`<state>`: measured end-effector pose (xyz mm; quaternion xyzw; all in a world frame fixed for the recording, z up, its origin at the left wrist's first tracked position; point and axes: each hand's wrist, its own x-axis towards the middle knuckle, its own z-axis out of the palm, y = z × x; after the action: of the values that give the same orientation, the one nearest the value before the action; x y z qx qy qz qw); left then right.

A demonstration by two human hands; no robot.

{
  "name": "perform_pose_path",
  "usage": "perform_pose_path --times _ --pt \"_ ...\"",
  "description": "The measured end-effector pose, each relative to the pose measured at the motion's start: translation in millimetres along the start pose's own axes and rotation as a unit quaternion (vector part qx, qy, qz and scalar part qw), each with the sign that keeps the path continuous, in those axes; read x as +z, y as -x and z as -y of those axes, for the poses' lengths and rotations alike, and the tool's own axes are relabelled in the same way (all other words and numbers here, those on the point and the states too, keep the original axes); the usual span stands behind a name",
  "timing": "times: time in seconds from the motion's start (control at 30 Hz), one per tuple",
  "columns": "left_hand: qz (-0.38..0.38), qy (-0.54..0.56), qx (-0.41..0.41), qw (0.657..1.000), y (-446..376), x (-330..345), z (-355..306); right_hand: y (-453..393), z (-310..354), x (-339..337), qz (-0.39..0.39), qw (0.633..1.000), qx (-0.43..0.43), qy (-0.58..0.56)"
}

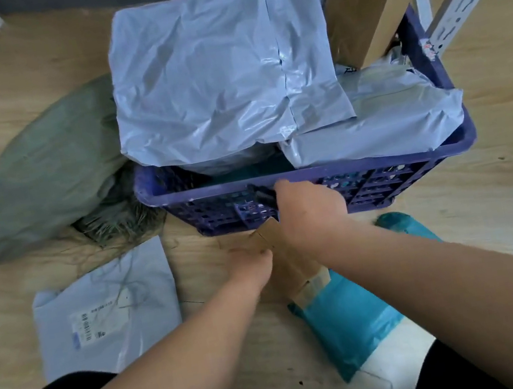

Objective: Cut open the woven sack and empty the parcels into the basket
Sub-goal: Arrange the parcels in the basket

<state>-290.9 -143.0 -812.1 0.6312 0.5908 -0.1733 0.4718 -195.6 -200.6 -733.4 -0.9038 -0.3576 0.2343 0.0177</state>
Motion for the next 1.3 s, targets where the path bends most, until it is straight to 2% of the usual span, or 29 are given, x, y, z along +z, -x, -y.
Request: perform_pose_path --times 0.07,0.2,0.3,0.37,0.43,0.57,0.63,0.73,0.9,1.0,1.07,1.2,1.3 --pt "0.061 0.094 -0.064 0.992 -2 6 3 1 -8 24 0.074 0.997 0.021 0.022" --pt "0.125 0.137 -0.112 0.976 1 18 3 1 -37 66 0.245 0.967 0.055 -0.047" --pt "0.131 0.244 -0.167 0.946 13 22 0 -7 -43 58 0.291 0.951 0.051 -0.095" --pt "0.084 0.308 -0.187 0.929 23 16 -5 -14 -37 40 0.277 0.956 0.026 -0.090" --pt "0.004 0.371 -0.190 0.909 29 8 -8 -18 -22 19 0.243 0.967 -0.028 -0.075" --pt "-0.177 0.526 -0.196 0.808 55 -12 -12 -12 12 -14 0.162 0.972 -0.142 -0.091" --pt "-0.218 0.561 -0.168 0.781 75 -26 -15 -7 24 -29 0.142 0.968 -0.174 -0.117" --pt "-0.234 0.587 -0.120 0.766 101 -45 -20 -1 35 -57 0.120 0.959 -0.207 -0.153" --pt "-0.222 0.604 -0.055 0.763 133 -57 -41 1 41 -107 0.081 0.954 -0.245 -0.153" --pt "-0.219 0.607 0.015 0.763 146 -64 -55 3 37 -135 0.114 0.932 -0.239 -0.247" --pt "-0.219 0.611 0.065 0.758 149 -69 -66 1 34 -153 0.106 0.921 -0.241 -0.286" --pt "-0.214 0.612 0.121 0.752 144 -76 -86 -11 34 -182 0.044 0.927 -0.256 -0.270" --pt "-0.181 0.606 0.115 0.766 126 -76 -98 -28 38 -183 0.012 0.951 -0.236 -0.198"
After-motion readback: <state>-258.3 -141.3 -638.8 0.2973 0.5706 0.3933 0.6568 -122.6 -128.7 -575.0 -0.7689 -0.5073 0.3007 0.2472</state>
